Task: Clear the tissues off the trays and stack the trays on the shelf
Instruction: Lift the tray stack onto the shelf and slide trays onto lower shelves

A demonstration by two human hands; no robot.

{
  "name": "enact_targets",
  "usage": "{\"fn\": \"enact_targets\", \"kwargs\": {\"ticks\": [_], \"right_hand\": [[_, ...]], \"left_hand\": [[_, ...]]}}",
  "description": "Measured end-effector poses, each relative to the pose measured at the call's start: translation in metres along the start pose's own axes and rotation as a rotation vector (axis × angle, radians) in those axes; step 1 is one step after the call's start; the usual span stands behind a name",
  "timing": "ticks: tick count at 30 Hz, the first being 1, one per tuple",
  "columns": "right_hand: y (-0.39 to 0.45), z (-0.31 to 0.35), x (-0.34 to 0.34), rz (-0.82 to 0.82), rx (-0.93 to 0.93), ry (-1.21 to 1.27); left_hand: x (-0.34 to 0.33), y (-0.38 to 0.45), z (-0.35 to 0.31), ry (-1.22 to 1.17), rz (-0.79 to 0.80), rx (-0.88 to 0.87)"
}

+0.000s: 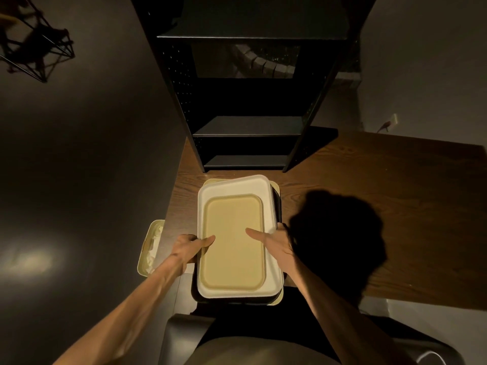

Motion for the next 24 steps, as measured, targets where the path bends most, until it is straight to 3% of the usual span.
{"fn": "enact_targets", "kwargs": {"ticks": [3, 8, 10, 14, 17, 24], "right_hand": [[0.000, -0.003, 0.008, -0.038, 0.001, 0.023], [-0.027, 0.005, 0.007, 0.321, 0.040, 0.214], [-0.034, 0.016, 0.016, 0.278, 0.063, 0.230], [-0.035, 0.029, 0.034, 0.098, 0.023, 0.177], [-0.046, 0.046, 0.048, 0.148, 0.078, 0.236], [-0.105, 0.105, 0.076, 0.350, 0.179, 0.201]], "left_hand": [[0.001, -0.009, -0.001, -0.049, 0.023, -0.011], [-0.032, -0.040, -0.004, -0.288, 0.315, 0.050], [-0.040, -0.050, -0.013, -0.353, 0.414, 0.019], [-0.037, -0.071, -0.038, -0.339, 0.362, -0.097], [-0.031, -0.095, -0.064, -0.275, 0.317, -0.192], [-0.025, -0.152, -0.107, -0.309, 0.451, -0.262]]}}
Point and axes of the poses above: each hand's wrist, its own y-axis towards the middle knuckle, its own x-axis out of the back of the hand, z = x × y, the point moved 8 cm from there along y, towards the middle knuckle, and after that the axes turned 2 degrees about z, right-handed, at the moved point
